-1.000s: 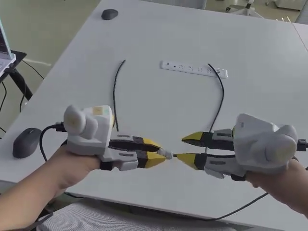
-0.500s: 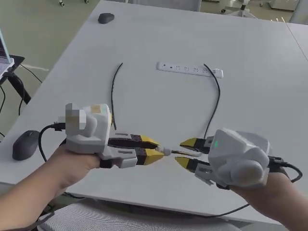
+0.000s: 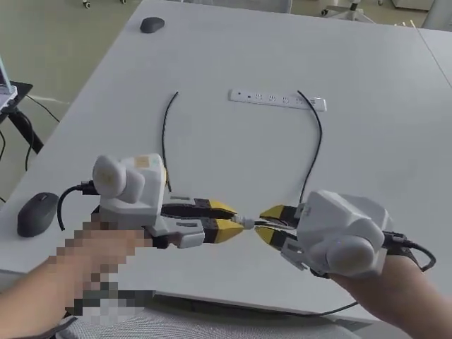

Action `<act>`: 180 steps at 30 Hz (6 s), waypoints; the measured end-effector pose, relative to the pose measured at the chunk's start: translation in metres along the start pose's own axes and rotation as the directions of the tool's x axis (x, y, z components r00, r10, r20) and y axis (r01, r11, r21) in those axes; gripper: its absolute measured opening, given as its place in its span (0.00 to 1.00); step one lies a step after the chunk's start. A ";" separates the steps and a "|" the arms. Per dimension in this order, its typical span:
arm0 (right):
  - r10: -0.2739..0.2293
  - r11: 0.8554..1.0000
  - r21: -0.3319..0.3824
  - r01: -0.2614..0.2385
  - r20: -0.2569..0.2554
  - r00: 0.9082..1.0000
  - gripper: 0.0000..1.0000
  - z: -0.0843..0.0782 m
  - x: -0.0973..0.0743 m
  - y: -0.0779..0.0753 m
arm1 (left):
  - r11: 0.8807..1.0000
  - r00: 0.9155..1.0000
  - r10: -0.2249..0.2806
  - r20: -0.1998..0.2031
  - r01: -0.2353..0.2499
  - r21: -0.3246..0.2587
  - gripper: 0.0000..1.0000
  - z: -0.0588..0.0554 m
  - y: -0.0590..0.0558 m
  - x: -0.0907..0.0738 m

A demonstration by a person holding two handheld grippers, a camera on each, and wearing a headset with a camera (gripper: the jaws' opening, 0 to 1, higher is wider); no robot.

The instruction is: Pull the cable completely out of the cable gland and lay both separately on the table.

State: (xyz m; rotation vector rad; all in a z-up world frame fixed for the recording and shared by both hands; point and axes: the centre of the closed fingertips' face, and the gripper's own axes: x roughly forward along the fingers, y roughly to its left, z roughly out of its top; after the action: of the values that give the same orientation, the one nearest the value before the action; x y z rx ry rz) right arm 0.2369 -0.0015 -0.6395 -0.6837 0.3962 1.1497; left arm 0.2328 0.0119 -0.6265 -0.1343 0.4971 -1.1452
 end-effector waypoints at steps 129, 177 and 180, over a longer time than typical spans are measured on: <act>-0.170 0.969 0.165 0.184 -0.097 0.981 0.00 -0.010 0.002 -0.009 | 0.994 0.999 0.024 -0.035 -0.020 0.112 0.15 0.002 0.006 0.009; -0.126 0.631 0.729 0.267 -0.243 0.962 0.00 -0.103 0.014 -0.017 | 0.996 0.998 0.019 -0.060 -0.013 0.092 0.15 -0.007 0.012 0.014; -0.123 0.623 0.736 0.263 -0.240 0.963 0.00 -0.103 0.014 -0.014 | 0.996 0.998 0.022 -0.059 -0.017 0.091 0.15 -0.007 0.011 0.013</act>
State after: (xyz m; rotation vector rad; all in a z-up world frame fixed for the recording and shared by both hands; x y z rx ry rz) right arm 0.2611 -0.0642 -0.7195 -0.0502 0.8728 0.6071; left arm 0.2434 0.0061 -0.6407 -0.0166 0.4978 -1.1533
